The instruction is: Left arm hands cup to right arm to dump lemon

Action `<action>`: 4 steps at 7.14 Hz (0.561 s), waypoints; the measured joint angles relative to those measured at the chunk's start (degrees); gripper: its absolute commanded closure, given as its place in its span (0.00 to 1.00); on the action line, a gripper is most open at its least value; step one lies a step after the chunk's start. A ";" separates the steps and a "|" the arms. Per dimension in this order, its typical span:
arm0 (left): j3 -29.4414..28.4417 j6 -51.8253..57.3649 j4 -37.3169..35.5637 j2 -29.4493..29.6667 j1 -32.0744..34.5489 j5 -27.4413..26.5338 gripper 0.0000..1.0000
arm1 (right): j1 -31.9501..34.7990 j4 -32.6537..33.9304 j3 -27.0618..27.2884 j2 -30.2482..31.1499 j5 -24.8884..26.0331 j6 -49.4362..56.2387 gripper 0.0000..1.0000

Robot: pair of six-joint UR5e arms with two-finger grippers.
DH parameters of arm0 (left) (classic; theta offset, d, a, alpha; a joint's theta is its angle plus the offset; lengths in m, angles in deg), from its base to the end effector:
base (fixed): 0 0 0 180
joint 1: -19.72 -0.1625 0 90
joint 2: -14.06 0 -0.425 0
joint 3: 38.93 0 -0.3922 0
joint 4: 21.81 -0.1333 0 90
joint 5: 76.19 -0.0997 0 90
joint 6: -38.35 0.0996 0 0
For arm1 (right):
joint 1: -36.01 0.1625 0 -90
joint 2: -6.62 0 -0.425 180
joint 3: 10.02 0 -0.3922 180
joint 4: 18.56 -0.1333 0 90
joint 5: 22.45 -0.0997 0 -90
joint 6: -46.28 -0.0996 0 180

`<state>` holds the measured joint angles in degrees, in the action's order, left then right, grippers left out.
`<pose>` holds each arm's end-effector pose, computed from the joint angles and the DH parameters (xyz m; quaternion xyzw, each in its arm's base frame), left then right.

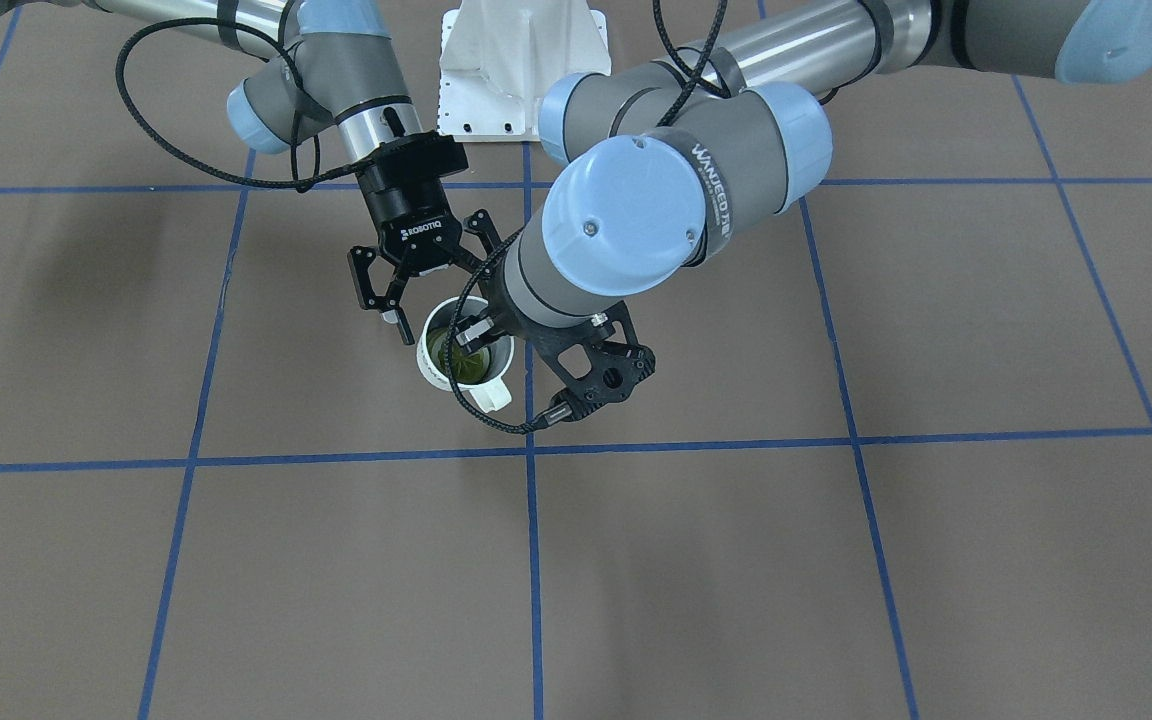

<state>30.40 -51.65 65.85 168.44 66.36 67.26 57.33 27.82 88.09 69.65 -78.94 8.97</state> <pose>0.4973 -0.6042 0.0539 -0.2615 0.4563 -0.1849 0.8302 -0.5042 -0.3989 0.2344 0.5434 -0.3507 -0.0242 0.7623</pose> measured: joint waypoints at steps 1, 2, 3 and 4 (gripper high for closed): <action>0.21 0.00 -0.20 -0.03 -0.03 0.16 1.00 | 0.08 -0.12 -0.02 0.07 -0.01 -0.02 0.01; 0.33 -0.02 -0.26 -0.03 -0.04 0.24 1.00 | 0.17 -0.19 -0.05 0.16 -0.02 -0.03 0.01; 0.48 -0.06 -0.50 0.04 -0.05 0.29 1.00 | 0.25 -0.22 -0.08 0.21 -0.02 -0.04 0.01; 0.78 -0.10 -0.95 0.04 -0.09 0.32 1.00 | 0.31 -0.25 -0.10 0.24 -0.03 -0.06 0.01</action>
<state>31.17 -51.75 64.90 168.48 66.28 67.58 57.64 27.56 87.99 69.89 -78.96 8.91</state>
